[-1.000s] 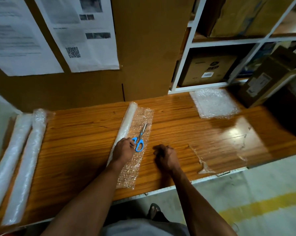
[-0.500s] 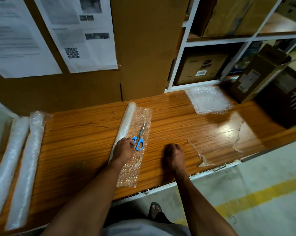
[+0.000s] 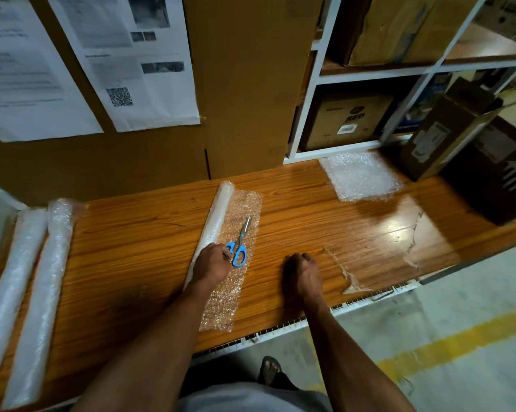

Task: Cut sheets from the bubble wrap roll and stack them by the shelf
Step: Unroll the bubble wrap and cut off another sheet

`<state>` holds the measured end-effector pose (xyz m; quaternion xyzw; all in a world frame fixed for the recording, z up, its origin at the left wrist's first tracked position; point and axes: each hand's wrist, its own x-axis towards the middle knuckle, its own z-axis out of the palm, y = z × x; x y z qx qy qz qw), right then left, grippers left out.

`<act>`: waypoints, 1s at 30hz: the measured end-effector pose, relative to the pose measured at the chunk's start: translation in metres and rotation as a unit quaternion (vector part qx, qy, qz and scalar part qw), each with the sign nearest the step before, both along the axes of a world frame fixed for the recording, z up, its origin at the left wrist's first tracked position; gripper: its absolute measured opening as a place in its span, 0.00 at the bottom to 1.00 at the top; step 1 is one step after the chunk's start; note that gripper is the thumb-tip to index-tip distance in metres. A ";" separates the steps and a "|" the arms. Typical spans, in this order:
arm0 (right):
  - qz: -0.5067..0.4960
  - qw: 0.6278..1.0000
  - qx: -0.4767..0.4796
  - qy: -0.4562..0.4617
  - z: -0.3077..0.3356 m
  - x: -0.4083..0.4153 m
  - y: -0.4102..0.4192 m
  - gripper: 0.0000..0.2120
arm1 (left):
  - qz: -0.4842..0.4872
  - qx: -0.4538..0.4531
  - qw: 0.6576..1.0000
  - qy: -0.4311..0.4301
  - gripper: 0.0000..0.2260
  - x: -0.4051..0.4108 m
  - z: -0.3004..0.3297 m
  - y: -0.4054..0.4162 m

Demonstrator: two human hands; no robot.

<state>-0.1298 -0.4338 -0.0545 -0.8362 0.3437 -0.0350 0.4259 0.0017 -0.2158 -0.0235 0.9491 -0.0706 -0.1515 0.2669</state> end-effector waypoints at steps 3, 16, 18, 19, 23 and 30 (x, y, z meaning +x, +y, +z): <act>-0.061 0.995 0.073 -0.008 -0.001 0.004 -0.006 0.28 | 0.003 0.009 1.000 -0.010 0.08 0.000 -0.001 -0.003; 0.111 0.987 0.024 -0.113 0.055 0.111 0.041 0.05 | -0.011 -0.071 0.996 -0.049 0.10 -0.004 -0.007 0.006; 0.147 0.982 0.001 -0.122 0.055 0.140 0.062 0.06 | -0.034 -0.083 0.995 -0.039 0.11 0.000 -0.004 0.012; 0.159 0.980 -0.005 -0.118 0.052 0.156 0.072 0.06 | -0.049 -0.082 0.995 -0.031 0.11 0.003 -0.002 0.016; 0.181 0.973 0.124 -0.073 0.045 0.203 0.105 0.13 | -0.091 -0.064 0.994 -0.008 0.11 0.011 0.001 0.024; 0.222 0.964 0.142 -0.046 0.041 0.205 0.108 0.24 | -0.083 -0.051 0.995 0.028 0.09 0.020 0.005 0.028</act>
